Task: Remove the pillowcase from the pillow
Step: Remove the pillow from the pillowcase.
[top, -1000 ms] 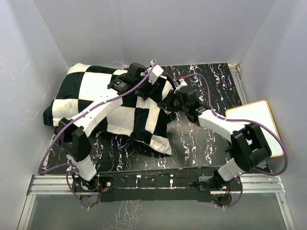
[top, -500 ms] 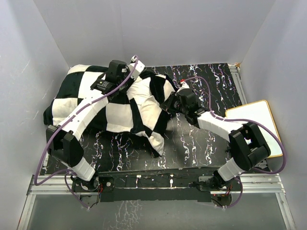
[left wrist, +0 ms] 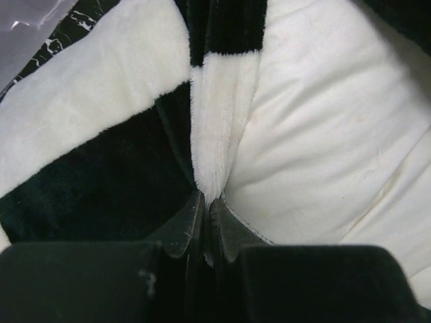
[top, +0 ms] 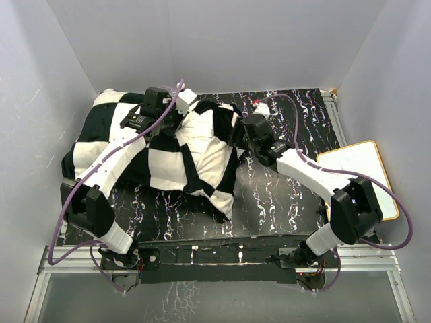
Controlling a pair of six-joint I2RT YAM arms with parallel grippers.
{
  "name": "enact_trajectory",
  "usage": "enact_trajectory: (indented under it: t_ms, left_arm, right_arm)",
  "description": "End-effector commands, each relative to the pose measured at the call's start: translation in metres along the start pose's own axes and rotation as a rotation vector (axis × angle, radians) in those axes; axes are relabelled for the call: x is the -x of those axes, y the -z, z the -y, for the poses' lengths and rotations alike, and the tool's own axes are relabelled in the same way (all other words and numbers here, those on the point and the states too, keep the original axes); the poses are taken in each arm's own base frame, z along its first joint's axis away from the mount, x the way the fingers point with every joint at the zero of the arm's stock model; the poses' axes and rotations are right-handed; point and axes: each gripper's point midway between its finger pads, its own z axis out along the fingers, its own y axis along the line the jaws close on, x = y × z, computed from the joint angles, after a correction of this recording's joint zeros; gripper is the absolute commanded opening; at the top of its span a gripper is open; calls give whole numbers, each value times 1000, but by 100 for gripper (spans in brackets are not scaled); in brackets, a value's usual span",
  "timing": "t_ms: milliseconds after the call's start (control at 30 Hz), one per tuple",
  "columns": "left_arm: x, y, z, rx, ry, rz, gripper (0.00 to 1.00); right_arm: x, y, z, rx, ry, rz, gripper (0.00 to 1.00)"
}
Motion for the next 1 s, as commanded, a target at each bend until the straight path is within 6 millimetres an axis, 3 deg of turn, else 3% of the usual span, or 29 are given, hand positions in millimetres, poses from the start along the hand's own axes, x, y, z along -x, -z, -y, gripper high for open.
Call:
enact_trajectory:
  t_ms: [0, 133, 267, 333, 433, 567, 767, 967]
  left_arm:
    - [-47, 11, 36, -153, 112, -167, 0]
    - [-47, 10, 38, -161, 128, -159, 0]
    - [-46, 10, 38, -156, 141, -157, 0]
    - [-45, 9, 36, -149, 140, -157, 0]
    - [-44, 11, 34, -140, 139, -152, 0]
    - [-45, 12, 32, -135, 133, -153, 0]
    - [-50, 11, 33, -135, 125, -162, 0]
    - [-57, 11, 34, -136, 115, -175, 0]
  right_arm:
    - [68, 29, -49, 5, 57, 192, 58]
    - [75, 30, -89, 58, 84, 208, 69]
    - [55, 13, -106, 45, 153, 151, 74]
    - [41, 4, -96, 7, 177, 119, 74]
    - [14, -6, -63, -87, 221, 83, 73]
    - [-5, -5, -22, -189, 242, 61, 68]
    - [-8, 0, 28, -268, 195, 46, 56]
    - [-14, -9, 55, -316, 170, 17, 46]
